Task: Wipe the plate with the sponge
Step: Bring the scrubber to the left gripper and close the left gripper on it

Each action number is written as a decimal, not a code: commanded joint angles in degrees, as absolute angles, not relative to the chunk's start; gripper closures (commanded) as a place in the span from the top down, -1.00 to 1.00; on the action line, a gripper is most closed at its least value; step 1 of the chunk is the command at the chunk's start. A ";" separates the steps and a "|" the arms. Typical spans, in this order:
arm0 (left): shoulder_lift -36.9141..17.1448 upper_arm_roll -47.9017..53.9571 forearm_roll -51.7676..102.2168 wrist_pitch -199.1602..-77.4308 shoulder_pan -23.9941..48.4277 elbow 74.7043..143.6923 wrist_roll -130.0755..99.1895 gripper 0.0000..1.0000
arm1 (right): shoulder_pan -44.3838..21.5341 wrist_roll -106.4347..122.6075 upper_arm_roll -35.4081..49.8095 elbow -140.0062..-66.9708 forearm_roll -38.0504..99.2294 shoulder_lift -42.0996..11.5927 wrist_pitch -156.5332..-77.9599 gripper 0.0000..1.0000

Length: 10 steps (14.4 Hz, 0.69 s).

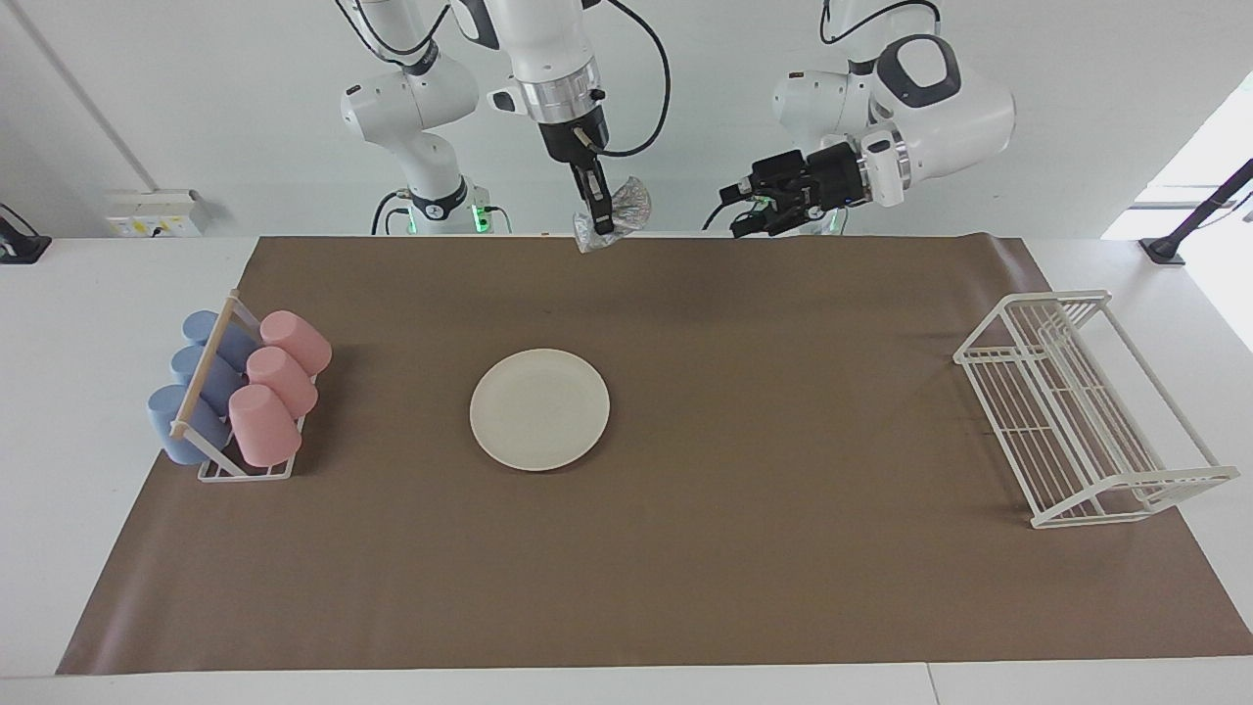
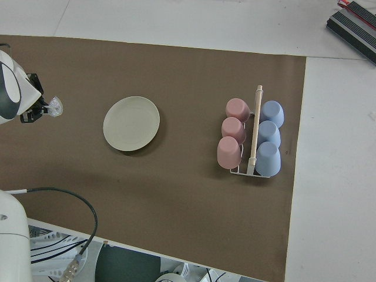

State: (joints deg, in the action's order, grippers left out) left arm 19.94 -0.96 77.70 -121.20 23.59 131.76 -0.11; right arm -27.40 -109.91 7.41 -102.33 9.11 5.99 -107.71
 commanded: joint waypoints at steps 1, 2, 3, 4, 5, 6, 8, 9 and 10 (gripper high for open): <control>20.74 -1.67 80.59 -129.54 31.97 132.98 -1.23 1.00 | -27.95 -112.76 7.56 -101.51 7.82 5.36 -108.98 -1.00; 20.74 -1.58 80.60 -129.46 32.69 132.98 -1.32 1.00 | -27.95 -112.76 7.56 -101.51 7.39 5.27 -108.90 -1.00; 20.74 -1.58 80.60 -129.46 33.13 132.98 -2.01 1.00 | -27.86 -112.59 7.56 -101.51 6.95 5.27 -108.90 -1.00; 20.57 -1.50 80.60 -129.64 33.48 132.63 -3.67 0.97 | -27.86 -112.50 7.56 -101.51 6.77 5.27 -108.90 -1.00; 20.22 -1.15 80.60 -129.73 33.66 132.37 -4.56 0.85 | -27.86 -112.41 7.56 -101.51 6.77 5.27 -108.81 -1.00; 20.21 -0.62 80.60 -130.77 33.75 132.54 -4.66 0.57 | -27.86 -112.41 7.56 -101.51 6.68 5.27 -108.81 -1.00; 19.87 -0.35 80.60 -133.76 33.92 132.36 -4.83 0.08 | -27.86 -112.41 7.56 -101.51 6.68 5.27 -108.81 -1.00; 19.86 0.52 80.60 -134.55 34.01 132.54 -4.83 -0.13 | -27.77 -112.33 7.56 -101.51 6.68 5.27 -108.81 -1.00; 19.86 0.61 80.60 -134.73 34.10 132.54 -5.70 -0.61 | -27.77 -112.32 7.56 -101.51 6.68 5.27 -108.81 -1.00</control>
State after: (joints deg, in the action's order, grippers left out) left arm 19.78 0.31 79.96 -132.18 32.74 132.12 -4.36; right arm -28.11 -111.51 7.30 -102.33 7.68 5.88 -108.45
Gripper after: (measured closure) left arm 0.555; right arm 0.899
